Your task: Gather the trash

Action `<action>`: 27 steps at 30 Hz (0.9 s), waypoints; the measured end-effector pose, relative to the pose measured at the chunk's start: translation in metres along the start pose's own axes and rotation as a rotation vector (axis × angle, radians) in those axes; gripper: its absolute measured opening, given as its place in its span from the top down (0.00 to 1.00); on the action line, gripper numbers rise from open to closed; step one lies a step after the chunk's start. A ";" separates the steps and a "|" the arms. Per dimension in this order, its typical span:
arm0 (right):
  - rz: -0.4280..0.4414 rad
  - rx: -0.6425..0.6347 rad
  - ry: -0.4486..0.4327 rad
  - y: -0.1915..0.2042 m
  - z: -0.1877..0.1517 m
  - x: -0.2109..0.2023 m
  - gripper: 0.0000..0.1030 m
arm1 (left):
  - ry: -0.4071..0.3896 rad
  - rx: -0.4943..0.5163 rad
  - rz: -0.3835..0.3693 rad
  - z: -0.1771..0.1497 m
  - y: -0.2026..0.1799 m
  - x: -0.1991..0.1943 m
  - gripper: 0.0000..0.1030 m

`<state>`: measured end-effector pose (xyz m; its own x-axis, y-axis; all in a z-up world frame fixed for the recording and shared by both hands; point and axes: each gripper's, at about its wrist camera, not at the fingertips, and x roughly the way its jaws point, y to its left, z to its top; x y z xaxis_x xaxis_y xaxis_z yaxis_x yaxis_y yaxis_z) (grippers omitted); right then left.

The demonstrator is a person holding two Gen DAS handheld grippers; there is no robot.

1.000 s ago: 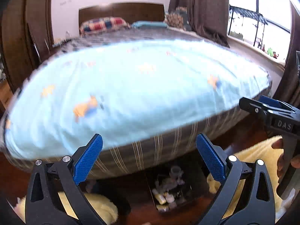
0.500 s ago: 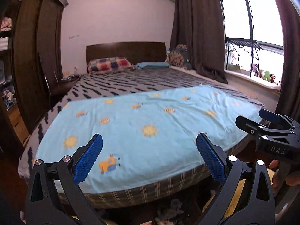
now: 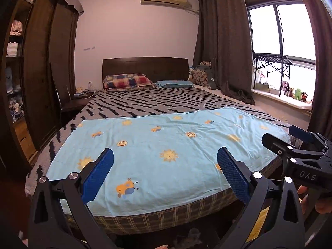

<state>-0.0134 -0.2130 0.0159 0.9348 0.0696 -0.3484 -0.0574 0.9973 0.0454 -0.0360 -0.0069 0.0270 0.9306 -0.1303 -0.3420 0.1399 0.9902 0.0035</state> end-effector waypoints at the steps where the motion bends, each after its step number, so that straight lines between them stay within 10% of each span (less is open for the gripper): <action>1: -0.003 -0.004 -0.001 0.001 0.000 0.000 0.03 | -0.001 0.001 0.003 0.000 0.000 0.000 0.08; 27: -0.007 0.000 -0.001 -0.001 -0.003 0.001 0.03 | -0.014 -0.013 0.029 -0.001 0.007 0.000 0.08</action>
<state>-0.0137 -0.2141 0.0129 0.9355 0.0625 -0.3477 -0.0508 0.9978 0.0427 -0.0356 -0.0003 0.0262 0.9388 -0.1024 -0.3287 0.1086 0.9941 0.0004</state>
